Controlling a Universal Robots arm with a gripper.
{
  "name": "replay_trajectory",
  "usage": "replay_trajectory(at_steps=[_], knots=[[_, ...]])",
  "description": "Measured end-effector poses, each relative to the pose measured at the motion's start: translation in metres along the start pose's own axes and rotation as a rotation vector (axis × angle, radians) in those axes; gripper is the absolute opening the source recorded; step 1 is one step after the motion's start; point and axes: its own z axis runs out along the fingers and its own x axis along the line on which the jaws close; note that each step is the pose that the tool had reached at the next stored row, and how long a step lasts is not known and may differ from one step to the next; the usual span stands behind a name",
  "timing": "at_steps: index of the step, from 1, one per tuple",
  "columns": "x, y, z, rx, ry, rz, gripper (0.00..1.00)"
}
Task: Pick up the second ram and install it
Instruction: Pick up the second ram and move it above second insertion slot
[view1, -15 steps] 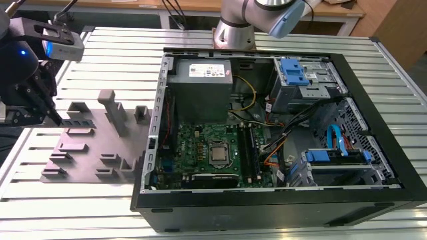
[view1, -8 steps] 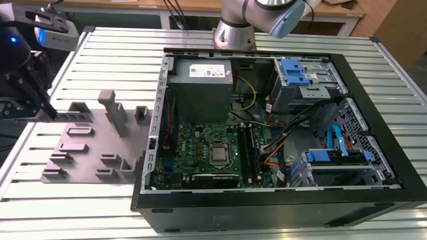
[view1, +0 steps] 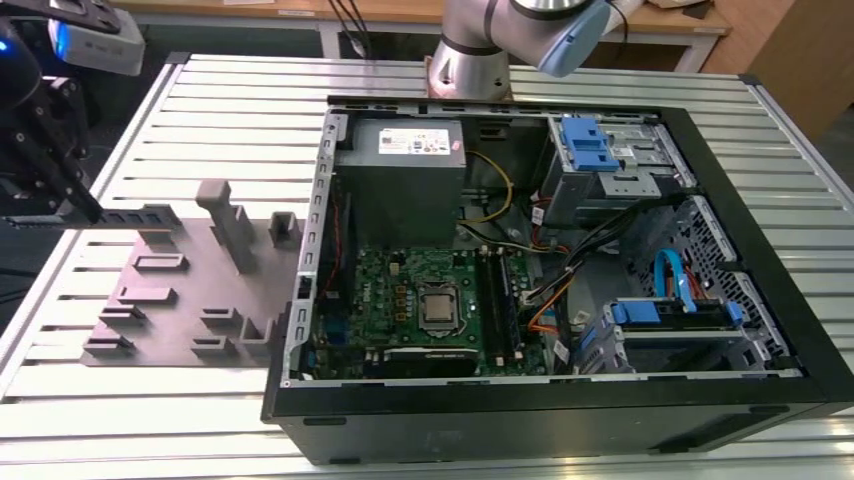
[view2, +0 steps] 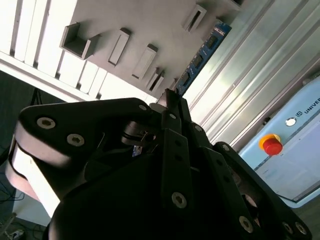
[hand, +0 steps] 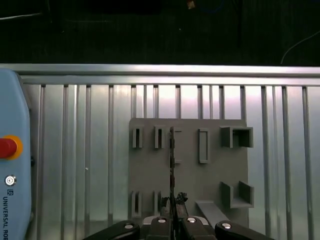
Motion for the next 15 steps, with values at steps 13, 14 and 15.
replay_trajectory(at_steps=[13, 14, 15], knots=[[-0.0021, 0.0019, -0.043, -0.0001, -0.0097, 0.0, 0.11], [-0.0021, 0.002, -0.0448, -0.0001, -0.0122, -0.001, 0.11], [-0.002, 0.0019, -0.0449, -0.0001, -0.018, -0.001, 0.11]])
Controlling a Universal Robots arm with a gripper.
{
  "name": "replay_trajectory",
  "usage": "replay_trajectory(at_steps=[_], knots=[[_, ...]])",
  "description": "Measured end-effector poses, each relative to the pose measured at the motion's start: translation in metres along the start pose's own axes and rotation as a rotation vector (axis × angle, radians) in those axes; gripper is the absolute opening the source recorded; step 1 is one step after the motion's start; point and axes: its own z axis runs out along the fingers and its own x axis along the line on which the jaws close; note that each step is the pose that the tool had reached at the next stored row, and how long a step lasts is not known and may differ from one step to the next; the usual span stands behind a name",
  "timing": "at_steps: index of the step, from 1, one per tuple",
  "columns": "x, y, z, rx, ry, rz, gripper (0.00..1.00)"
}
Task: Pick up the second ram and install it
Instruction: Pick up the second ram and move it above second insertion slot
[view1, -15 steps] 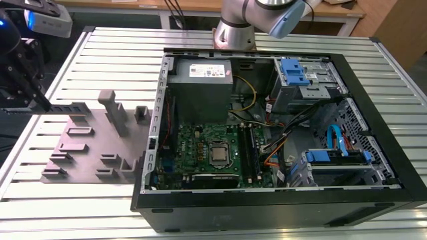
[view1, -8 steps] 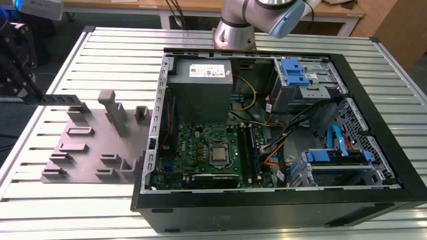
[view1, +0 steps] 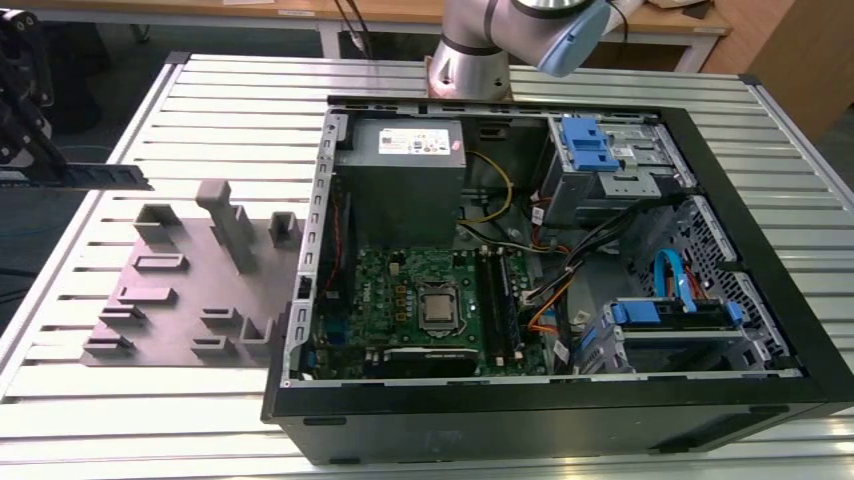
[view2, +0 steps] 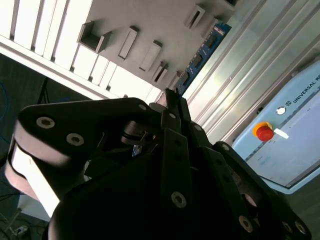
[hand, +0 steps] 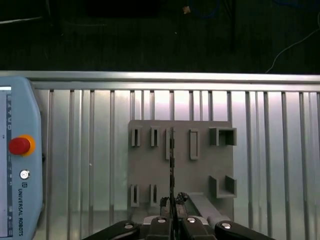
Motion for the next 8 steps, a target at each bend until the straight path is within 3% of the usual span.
replay_trajectory(at_steps=[5, 8], knots=[[-0.0002, 0.0, -0.0002, -0.0002, -0.0021, 0.0, 0.11], [-0.0003, -0.0092, -0.0006, -0.0011, -0.0019, 0.0, 0.11]])
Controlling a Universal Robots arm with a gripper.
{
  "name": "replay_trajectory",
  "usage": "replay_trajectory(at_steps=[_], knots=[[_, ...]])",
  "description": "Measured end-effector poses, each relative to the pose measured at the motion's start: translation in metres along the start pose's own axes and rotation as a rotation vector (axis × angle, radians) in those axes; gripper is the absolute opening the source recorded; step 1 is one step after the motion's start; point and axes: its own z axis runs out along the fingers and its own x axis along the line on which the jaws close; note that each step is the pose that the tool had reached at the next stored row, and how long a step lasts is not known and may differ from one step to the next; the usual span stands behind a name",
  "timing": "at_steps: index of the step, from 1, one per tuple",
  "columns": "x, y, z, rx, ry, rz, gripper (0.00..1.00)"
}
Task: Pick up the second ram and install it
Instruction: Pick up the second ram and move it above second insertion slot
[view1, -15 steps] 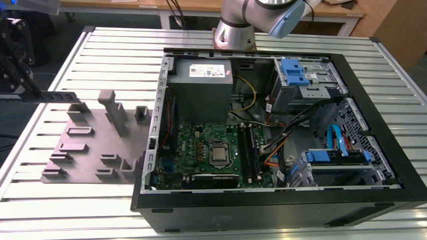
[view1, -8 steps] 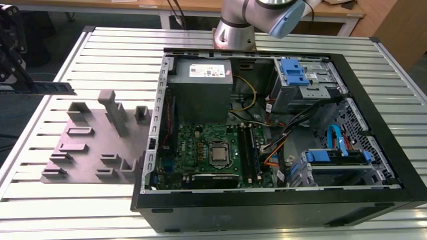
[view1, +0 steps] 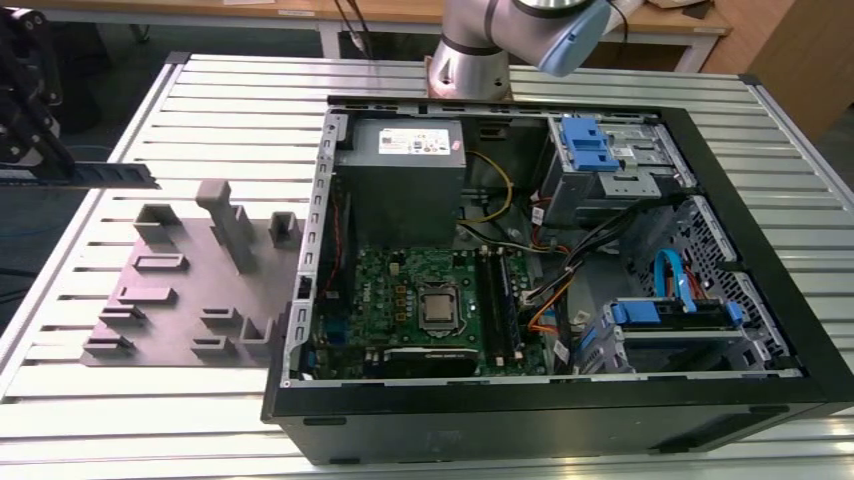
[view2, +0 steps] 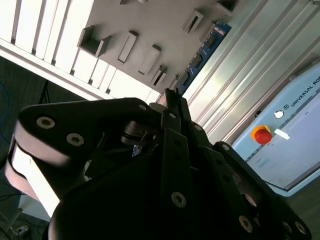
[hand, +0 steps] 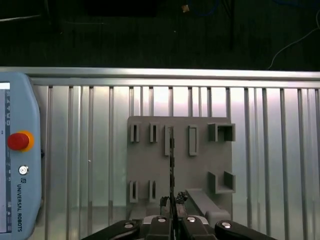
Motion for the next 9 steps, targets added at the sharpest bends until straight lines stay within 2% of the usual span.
replay_trajectory(at_steps=[9], knots=[[-0.0008, -0.0401, -0.0015, -0.0058, 0.0, 0.001, 0.11]])
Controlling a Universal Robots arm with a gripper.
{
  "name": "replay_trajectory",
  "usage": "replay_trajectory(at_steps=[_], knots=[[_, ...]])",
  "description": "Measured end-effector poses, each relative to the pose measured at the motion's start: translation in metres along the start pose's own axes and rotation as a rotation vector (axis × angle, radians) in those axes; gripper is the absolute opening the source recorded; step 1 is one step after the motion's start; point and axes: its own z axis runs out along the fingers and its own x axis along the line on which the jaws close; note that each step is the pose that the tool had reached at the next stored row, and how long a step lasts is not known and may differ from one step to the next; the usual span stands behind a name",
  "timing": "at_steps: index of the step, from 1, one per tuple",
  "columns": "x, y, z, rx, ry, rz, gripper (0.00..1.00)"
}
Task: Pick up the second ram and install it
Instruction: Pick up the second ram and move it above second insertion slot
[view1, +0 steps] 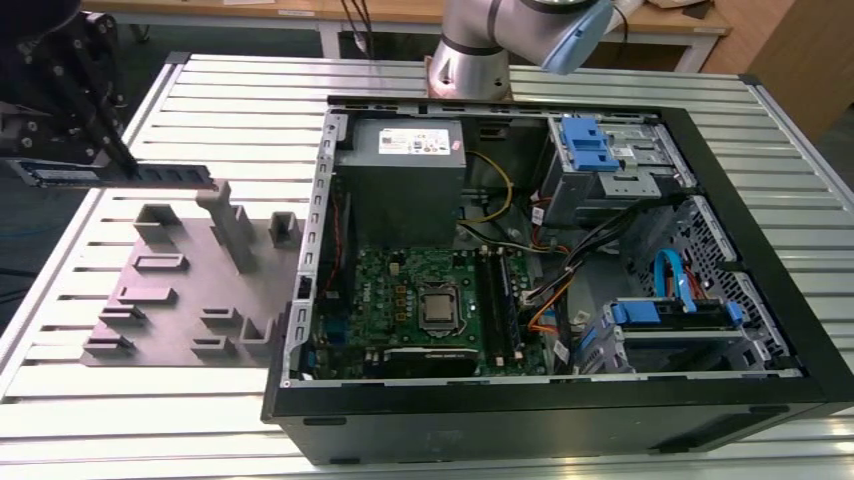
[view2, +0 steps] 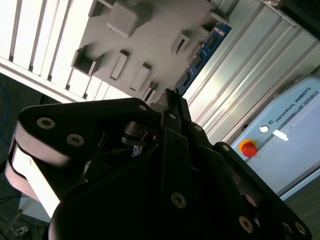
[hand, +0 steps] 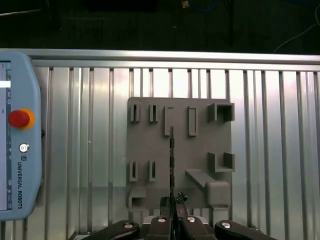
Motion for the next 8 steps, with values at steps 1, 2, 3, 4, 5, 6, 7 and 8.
replay_trajectory(at_steps=[1, 2, 3, 4, 5, 6, 7, 8], knots=[[-0.0001, -0.0042, -0.0002, -0.0009, -0.0001, 0.0, 0.11], [-0.0002, -0.0084, -0.0004, -0.0019, 0.0, 0.0, 0.11], [-0.0002, -0.0125, -0.0006, -0.0028, 0.0001, 0.0, 0.11], [-0.0003, -0.0165, -0.0007, -0.0035, 0.0, 0.0, 0.11], [-0.0004, -0.0208, -0.0009, -0.0043, 0.0, 0.0, 0.11], [-0.0005, -0.0246, -0.0011, -0.0049, 0.0, 0.0, 0.11], [-0.0006, -0.0282, -0.0014, -0.0055, 0.0001, 0.0, 0.11], [-0.0006, -0.0319, -0.0015, -0.006, 0.0, 0.0, 0.11]])
